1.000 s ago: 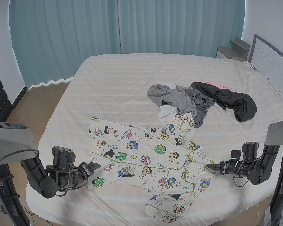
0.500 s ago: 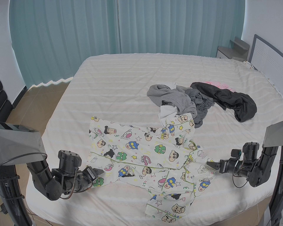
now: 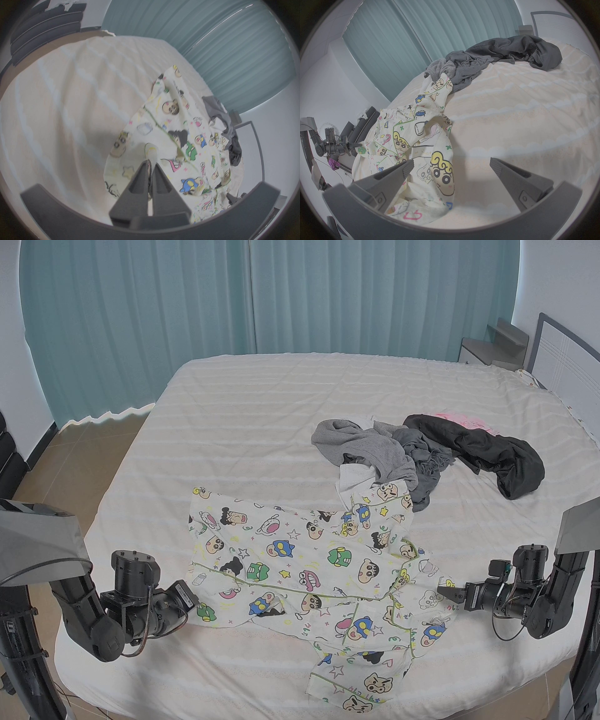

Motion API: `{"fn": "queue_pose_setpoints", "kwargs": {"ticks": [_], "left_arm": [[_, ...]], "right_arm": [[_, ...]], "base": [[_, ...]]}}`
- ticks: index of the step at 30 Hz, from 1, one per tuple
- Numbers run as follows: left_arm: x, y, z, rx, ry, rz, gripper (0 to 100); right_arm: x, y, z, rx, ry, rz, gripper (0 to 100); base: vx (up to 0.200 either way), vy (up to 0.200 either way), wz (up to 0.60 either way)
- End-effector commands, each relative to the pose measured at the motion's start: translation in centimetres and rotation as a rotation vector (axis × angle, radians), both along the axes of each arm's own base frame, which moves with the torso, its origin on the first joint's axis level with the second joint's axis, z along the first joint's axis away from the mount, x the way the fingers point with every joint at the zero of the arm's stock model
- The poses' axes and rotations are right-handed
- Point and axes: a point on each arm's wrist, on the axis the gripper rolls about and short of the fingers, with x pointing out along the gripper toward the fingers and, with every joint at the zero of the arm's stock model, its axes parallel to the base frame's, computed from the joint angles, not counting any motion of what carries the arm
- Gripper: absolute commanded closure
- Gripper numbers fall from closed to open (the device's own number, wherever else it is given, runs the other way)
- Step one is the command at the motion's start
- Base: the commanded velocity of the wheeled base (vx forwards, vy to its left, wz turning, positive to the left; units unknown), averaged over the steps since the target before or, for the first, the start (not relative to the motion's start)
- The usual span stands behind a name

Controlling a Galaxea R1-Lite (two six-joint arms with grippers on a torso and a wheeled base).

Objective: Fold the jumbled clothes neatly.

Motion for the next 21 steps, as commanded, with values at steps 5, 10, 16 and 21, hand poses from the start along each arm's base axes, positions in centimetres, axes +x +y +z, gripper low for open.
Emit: {"fn": "queue_pose_setpoints", "kwargs": {"ticks": [5,10,16,21], "left_arm": [[1.3,2.1,3.0,0.017,-0.169,0.047,100],[2.8,2.7,4.0,0.043,-0.236,0.053,100],[5.1,2.5,5.0,0.06,-0.312,0.045,100],[7.3,2.3,4.6,0.145,-0.359,-0.001,100]], "right_arm": [[0.0,0.0,0.0,0.0,0.0,0.001,0],[0.0,0.0,0.0,0.001,0.0,0.002,0],[0.0,0.0,0.0,0.001,-0.002,0.002,0],[0.0,0.0,0.0,0.001,-0.002,0.002,0]], "base": [[0.0,0.0,0.0],[0.0,0.0,0.0],[0.0,0.0,0.0],[0.0,0.0,0.0]]}}
